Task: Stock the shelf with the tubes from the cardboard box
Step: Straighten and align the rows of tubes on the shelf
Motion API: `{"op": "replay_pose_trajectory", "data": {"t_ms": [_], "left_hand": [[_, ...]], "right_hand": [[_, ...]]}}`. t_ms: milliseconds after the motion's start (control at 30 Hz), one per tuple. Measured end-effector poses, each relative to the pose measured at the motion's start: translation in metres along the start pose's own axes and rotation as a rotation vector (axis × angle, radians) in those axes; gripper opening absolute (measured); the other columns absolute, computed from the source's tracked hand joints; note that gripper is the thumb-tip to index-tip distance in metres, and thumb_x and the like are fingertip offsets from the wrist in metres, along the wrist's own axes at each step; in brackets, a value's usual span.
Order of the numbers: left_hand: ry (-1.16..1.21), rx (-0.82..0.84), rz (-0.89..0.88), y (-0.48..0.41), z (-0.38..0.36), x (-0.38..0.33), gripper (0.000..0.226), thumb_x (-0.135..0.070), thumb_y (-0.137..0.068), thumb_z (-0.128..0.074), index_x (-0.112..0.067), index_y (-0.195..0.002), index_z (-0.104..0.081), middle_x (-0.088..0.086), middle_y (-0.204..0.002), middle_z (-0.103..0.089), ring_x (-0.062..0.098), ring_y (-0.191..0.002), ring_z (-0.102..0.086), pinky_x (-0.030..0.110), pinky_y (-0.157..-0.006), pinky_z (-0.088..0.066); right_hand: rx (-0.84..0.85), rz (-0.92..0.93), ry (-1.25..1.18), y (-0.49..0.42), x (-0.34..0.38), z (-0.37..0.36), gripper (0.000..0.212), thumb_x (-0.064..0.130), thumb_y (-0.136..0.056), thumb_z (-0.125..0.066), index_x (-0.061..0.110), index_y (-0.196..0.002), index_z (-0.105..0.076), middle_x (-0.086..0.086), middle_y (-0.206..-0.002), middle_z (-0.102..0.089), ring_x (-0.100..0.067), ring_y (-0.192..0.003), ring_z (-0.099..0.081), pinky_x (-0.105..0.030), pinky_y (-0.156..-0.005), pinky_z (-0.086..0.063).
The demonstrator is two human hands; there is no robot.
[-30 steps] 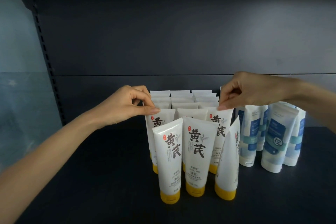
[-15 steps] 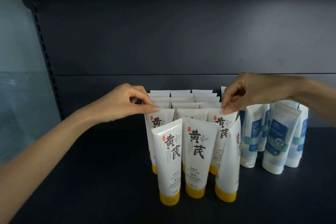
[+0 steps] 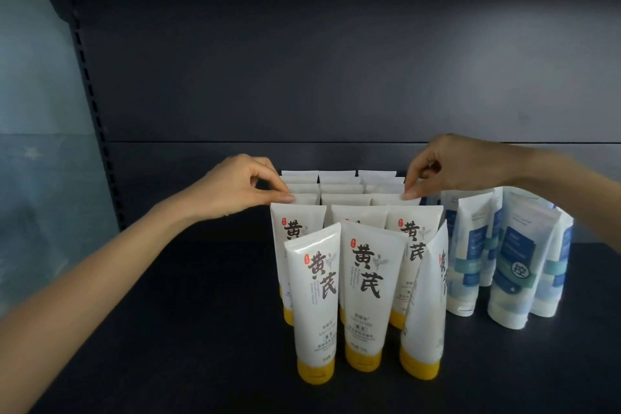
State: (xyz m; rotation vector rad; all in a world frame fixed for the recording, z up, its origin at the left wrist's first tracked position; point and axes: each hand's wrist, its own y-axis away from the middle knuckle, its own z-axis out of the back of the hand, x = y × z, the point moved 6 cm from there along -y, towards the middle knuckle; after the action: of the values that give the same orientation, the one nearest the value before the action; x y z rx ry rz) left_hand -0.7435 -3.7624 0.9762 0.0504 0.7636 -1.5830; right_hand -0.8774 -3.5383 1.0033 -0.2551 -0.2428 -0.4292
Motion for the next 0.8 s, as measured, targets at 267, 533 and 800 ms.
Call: {"op": "replay_pose_trajectory", "data": {"t_ms": [267, 533, 800], "left_hand": [[0.099, -0.065, -0.04, 0.002, -0.003, 0.002, 0.019, -0.045, -0.066, -0.068, -0.03, -0.074, -0.074, -0.022, -0.075, -0.059, 0.004, -0.056, -0.04, 0.015, -0.055, -0.035], [0.095, -0.074, -0.038, 0.001, -0.006, 0.001, 0.022, -0.046, -0.065, -0.067, -0.029, -0.076, -0.074, -0.023, -0.076, -0.06, 0.002, -0.057, -0.043, 0.014, -0.056, -0.036], [0.085, -0.042, -0.003, 0.0, -0.008, -0.001, 0.014, -0.047, -0.065, -0.068, -0.039, -0.076, -0.072, -0.011, -0.082, -0.062, 0.0, -0.056, -0.043, 0.012, -0.056, -0.037]], "right_hand": [[-0.035, 0.036, 0.005, 0.005, 0.003, -0.001, 0.018, 0.029, -0.081, -0.073, 0.026, -0.064, -0.069, 0.01, -0.045, -0.039, -0.006, -0.045, -0.034, -0.012, -0.049, -0.032], [-0.039, 0.026, 0.02, 0.006, 0.0, 0.0, 0.013, 0.029, -0.08, -0.073, 0.02, -0.07, -0.072, 0.003, -0.051, -0.042, -0.007, -0.046, -0.035, -0.013, -0.049, -0.032], [-0.014, -0.008, -0.044, 0.011, -0.004, 0.001, 0.022, 0.042, -0.072, -0.072, 0.02, -0.072, -0.075, 0.005, -0.05, -0.041, -0.007, -0.047, -0.033, -0.013, -0.048, -0.03]]}}
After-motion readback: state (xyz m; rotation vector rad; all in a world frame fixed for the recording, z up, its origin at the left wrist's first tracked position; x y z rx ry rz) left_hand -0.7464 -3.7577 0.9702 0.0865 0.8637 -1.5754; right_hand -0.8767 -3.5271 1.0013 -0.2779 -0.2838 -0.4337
